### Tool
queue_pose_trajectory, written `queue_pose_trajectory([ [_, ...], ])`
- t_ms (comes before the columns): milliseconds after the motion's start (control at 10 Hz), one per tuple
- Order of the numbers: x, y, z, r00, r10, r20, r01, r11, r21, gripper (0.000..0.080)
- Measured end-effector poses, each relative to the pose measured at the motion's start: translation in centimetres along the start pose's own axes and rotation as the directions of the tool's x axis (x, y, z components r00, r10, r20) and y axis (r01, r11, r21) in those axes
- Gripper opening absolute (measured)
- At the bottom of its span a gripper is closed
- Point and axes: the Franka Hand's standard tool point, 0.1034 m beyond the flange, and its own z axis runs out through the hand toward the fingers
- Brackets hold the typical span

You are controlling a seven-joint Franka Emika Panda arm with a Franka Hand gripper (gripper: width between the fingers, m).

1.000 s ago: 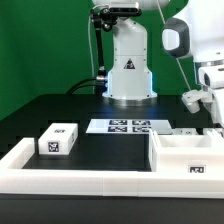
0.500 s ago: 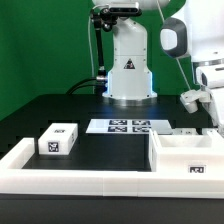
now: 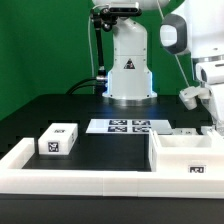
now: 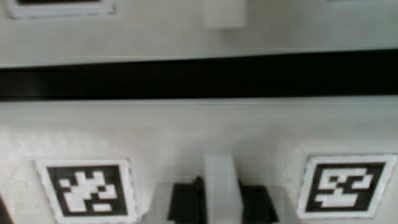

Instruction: Assemble cabinet

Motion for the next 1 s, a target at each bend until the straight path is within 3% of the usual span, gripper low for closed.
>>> queue_pose_trajectory([
  [300,-2.0,1.0,-4.0,0.998,-0.014,0.059,0.014,1.000,-0.013,0.0062],
  [500,-3.7,1.1,-4.0,0.998,0.002,0.063,-0.001,1.000,-0.008,0.0064],
  [900,-3.7,1.1,-3.9,0.998,0.007,0.063,-0.006,1.000,-0.007,0.0064],
  [1000,-4.4,1.2,-4.0,0.998,-0.008,0.065,0.008,1.000,-0.006,0.0064],
])
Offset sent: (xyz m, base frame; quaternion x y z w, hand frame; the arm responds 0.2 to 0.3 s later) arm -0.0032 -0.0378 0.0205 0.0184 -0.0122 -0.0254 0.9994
